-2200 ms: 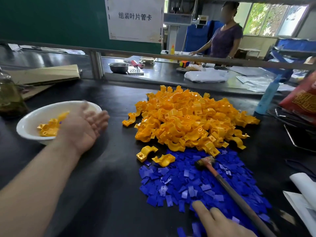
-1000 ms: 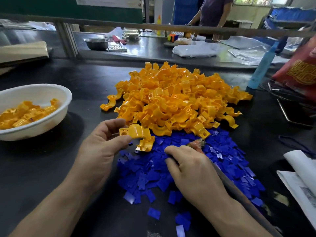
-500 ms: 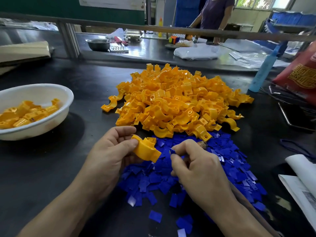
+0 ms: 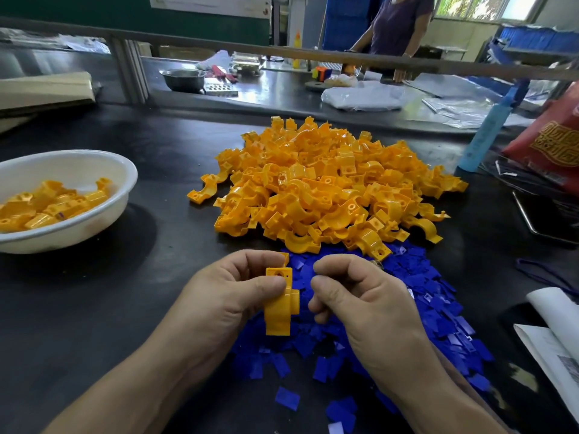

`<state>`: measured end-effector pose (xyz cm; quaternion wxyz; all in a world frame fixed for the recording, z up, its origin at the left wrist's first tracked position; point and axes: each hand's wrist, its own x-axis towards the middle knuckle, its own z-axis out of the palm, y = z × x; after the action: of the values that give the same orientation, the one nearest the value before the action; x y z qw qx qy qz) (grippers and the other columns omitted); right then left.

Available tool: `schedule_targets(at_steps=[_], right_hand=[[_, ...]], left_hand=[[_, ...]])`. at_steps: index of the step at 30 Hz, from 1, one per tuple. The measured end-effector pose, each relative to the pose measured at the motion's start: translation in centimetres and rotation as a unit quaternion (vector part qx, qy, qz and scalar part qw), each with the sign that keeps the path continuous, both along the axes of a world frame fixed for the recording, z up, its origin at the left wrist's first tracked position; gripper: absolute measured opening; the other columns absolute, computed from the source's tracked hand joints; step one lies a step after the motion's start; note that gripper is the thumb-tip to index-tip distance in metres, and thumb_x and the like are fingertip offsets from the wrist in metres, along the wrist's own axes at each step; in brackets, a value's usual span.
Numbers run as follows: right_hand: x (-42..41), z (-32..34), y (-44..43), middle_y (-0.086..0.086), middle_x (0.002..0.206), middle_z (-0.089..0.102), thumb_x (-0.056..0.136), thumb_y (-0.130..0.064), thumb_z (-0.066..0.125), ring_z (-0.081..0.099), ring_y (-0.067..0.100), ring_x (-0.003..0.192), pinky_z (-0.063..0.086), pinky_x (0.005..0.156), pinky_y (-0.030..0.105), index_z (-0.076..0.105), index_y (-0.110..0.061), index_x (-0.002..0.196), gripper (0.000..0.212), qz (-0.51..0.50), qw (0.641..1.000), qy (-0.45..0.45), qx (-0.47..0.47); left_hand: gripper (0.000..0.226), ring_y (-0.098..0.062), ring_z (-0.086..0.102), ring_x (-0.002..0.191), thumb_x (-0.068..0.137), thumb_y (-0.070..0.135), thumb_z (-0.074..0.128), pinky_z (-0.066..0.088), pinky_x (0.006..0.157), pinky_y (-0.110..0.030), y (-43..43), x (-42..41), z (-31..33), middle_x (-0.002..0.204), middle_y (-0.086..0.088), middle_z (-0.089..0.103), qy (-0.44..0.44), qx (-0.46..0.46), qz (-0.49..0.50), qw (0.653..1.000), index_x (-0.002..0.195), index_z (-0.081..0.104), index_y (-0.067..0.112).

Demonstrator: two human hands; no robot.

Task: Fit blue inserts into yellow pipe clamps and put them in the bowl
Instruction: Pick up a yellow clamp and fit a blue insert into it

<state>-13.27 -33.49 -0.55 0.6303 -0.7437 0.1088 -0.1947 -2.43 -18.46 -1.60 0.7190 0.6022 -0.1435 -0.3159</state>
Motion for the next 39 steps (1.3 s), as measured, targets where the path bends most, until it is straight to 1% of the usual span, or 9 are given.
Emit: schedule_targets(at_steps=[3, 6, 10, 13, 19, 25, 29, 35, 39], right_hand=[[0.0, -0.4, 0.3, -0.009, 0.089, 0.068, 0.086, -0.019, 0.066, 0.068, 0.011, 0.078, 0.055, 0.063, 0.02, 0.063, -0.043, 0.098, 0.027, -0.01, 0.997, 0.002, -0.081], [0.0, -0.5, 0.6, -0.018, 0.091, 0.065, 0.087, -0.022, 0.066, 0.064, 0.005, 0.086, 0.052, 0.066, 0.014, 0.065, -0.04, 0.095, 0.02, -0.016, 0.984, -0.001, -0.175], [0.3, -0.5, 0.8, -0.02, 0.092, 0.061, 0.086, -0.017, 0.068, 0.059, 0.002, 0.092, 0.047, 0.068, 0.008, 0.066, -0.036, 0.087, 0.019, -0.025, 0.97, -0.027, -0.239], [0.4, -0.6, 0.7, -0.019, 0.093, 0.06, 0.085, -0.018, 0.068, 0.058, 0.004, 0.095, 0.047, 0.072, 0.011, 0.067, -0.036, 0.087, 0.018, -0.02, 0.971, -0.036, -0.235], [0.4, -0.9, 0.6, -0.017, 0.093, 0.061, 0.085, -0.017, 0.069, 0.059, 0.006, 0.097, 0.048, 0.074, 0.013, 0.068, -0.036, 0.09, 0.019, -0.017, 0.975, -0.041, -0.218], [0.7, -1.2, 0.5, -0.018, 0.094, 0.057, 0.084, -0.02, 0.069, 0.057, 0.004, 0.098, 0.045, 0.078, 0.011, 0.067, -0.035, 0.092, 0.016, -0.038, 0.956, -0.067, -0.282], [0.7, -1.3, 0.4, -0.018, 0.096, 0.054, 0.082, -0.022, 0.072, 0.054, 0.005, 0.099, 0.046, 0.076, 0.012, 0.065, -0.04, 0.094, 0.023, -0.037, 0.964, -0.049, -0.26], [0.9, -1.1, 0.6, -0.017, 0.089, 0.056, 0.081, -0.027, 0.066, 0.056, 0.0, 0.092, 0.044, 0.072, 0.007, 0.065, -0.037, 0.096, 0.018, -0.042, 0.954, -0.072, -0.289], [0.9, -1.1, 0.6, -0.016, 0.089, 0.056, 0.084, -0.02, 0.068, 0.056, 0.001, 0.092, 0.045, 0.074, 0.009, 0.068, -0.037, 0.097, 0.022, -0.037, 0.95, -0.065, -0.303]], left_hand=[[0.039, -0.03, 0.072, 0.096, 0.063, 0.015, 0.076, 0.06, 0.08, -0.04, 0.0, -0.2, 0.0, 0.106, -0.012, 0.074, -0.004, -0.005, -0.033, 0.999, 0.1, 0.076, 0.025], [0.043, -0.027, 0.072, 0.099, 0.065, 0.015, 0.076, 0.059, 0.082, -0.035, 0.1, -0.3, 0.0, 0.109, -0.01, 0.074, -0.028, 0.009, -0.053, 0.998, 0.105, 0.075, 0.03], [0.042, -0.023, 0.071, 0.103, 0.068, 0.017, 0.073, 0.056, 0.089, -0.038, 0.1, -0.3, 0.0, 0.112, -0.004, 0.074, -0.047, 0.021, -0.061, 0.997, 0.105, 0.075, 0.036], [0.042, -0.021, 0.07, 0.104, 0.068, 0.016, 0.072, 0.056, 0.09, -0.038, 0.0, -0.2, -0.2, 0.111, -0.003, 0.074, -0.059, 0.024, -0.061, 0.996, 0.105, 0.075, 0.037], [0.04, -0.022, 0.072, 0.1, 0.068, 0.013, 0.073, 0.059, 0.076, -0.028, -0.1, -0.1, -0.6, 0.106, -0.005, 0.075, -0.052, 0.004, -0.061, 0.997, 0.101, 0.075, 0.036], [0.039, -0.026, 0.071, 0.1, 0.068, 0.019, 0.078, 0.058, 0.079, -0.034, -0.2, 0.5, -1.1, 0.107, -0.007, 0.074, -0.042, 0.009, -0.056, 0.997, 0.102, 0.074, 0.035], [0.039, -0.028, 0.071, 0.1, 0.067, 0.019, 0.079, 0.057, 0.08, -0.039, -0.2, 0.5, -1.2, 0.107, -0.008, 0.074, -0.035, 0.004, -0.064, 0.997, 0.102, 0.075, 0.034], [0.041, -0.027, 0.073, 0.095, 0.063, 0.015, 0.076, 0.059, 0.075, -0.033, -0.4, 0.5, -1.0, 0.103, -0.008, 0.075, -0.027, -0.007, -0.076, 0.997, 0.1, 0.076, 0.03], [0.037, -0.027, 0.073, 0.095, 0.066, 0.012, 0.073, 0.059, 0.077, -0.036, -0.3, 0.7, -1.0, 0.102, -0.009, 0.076, -0.031, 0.002, -0.073, 0.997, 0.098, 0.077, 0.03]])
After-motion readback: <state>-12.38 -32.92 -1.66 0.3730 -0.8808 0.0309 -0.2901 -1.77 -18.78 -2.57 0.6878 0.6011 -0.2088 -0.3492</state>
